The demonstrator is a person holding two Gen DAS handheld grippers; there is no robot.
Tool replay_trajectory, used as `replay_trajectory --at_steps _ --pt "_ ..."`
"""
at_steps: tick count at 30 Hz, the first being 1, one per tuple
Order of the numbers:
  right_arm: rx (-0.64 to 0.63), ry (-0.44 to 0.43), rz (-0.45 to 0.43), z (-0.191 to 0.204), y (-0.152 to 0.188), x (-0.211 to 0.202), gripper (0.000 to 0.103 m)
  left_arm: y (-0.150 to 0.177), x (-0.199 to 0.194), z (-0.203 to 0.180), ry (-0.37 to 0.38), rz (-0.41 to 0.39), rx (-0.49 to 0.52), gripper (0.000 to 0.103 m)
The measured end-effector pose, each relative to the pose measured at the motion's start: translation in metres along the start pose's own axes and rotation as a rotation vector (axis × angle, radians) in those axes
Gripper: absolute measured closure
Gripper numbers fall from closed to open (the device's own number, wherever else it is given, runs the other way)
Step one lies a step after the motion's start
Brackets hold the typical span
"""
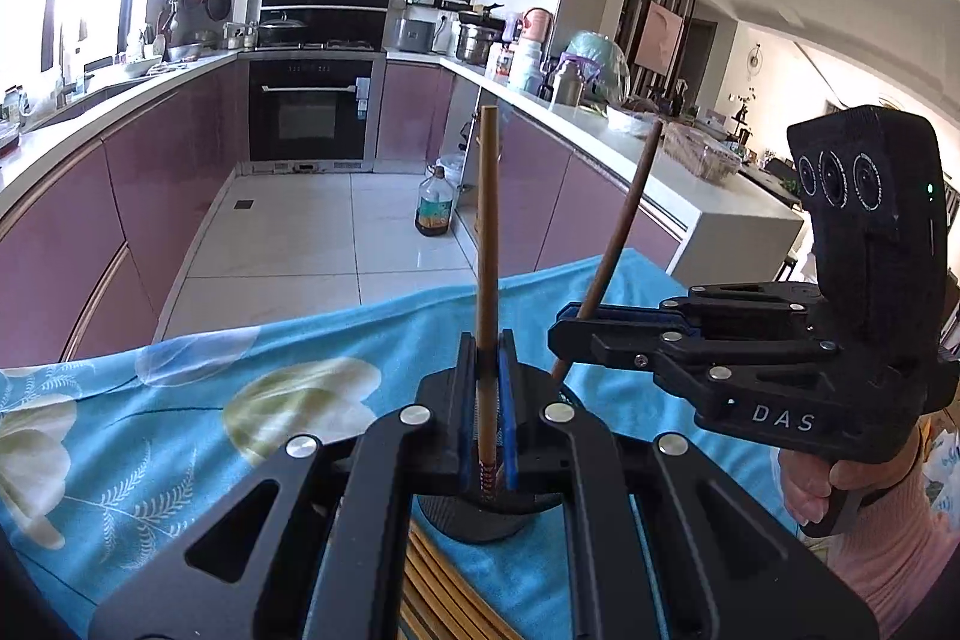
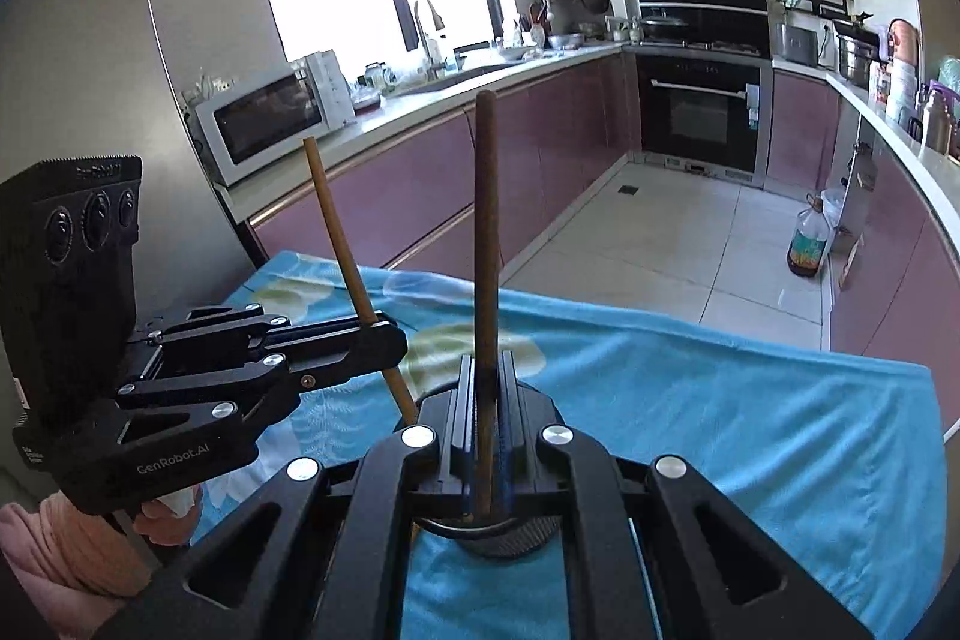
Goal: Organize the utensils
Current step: 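Lower the chopsticks into the mesh cup and open both tools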
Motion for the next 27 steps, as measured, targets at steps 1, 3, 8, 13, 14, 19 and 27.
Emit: replay_trajectory --at_steps 1,3,8,13,14,19,27 --pt "0.003 0.005 0.013 -0.001 0.001 0.004 0.097 0.001 0.007 0.002 -0.004 0.009 0.001 0.095" --pt "0.020 0.006 0.030 -0.006 0.000 0.013 0.097 0.000 0.017 0.006 -0.018 0.021 0.001 0.095" --pt "0.056 0.004 0.034 -0.011 -0.002 0.021 0.096 -0.002 0.040 0.019 -0.037 0.034 -0.009 0.095" --pt "0.081 0.014 0.018 -0.013 -0.003 0.025 0.087 0.001 0.047 0.029 -0.064 0.022 -0.012 0.088" --pt "0.084 0.020 0.011 -0.014 -0.004 0.025 0.080 0.000 0.047 0.030 -0.067 0.017 -0.014 0.086" --pt "0.084 0.047 -0.031 -0.017 -0.002 0.015 0.075 0.009 0.029 0.035 -0.109 -0.027 -0.011 0.073" --pt "0.049 0.055 -0.087 -0.004 0.006 -0.009 0.067 0.025 -0.013 0.042 -0.155 -0.096 0.006 0.061"
Point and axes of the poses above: each gripper's, at about its wrist camera, not at the fingertips, and x roughly the way its jaws point, z to its left, y to its underside, the point moved 8 cm from there along x, roughly the way its jaws point, and after that the axes turned 4 degrees about z, right-handed, at the moved point
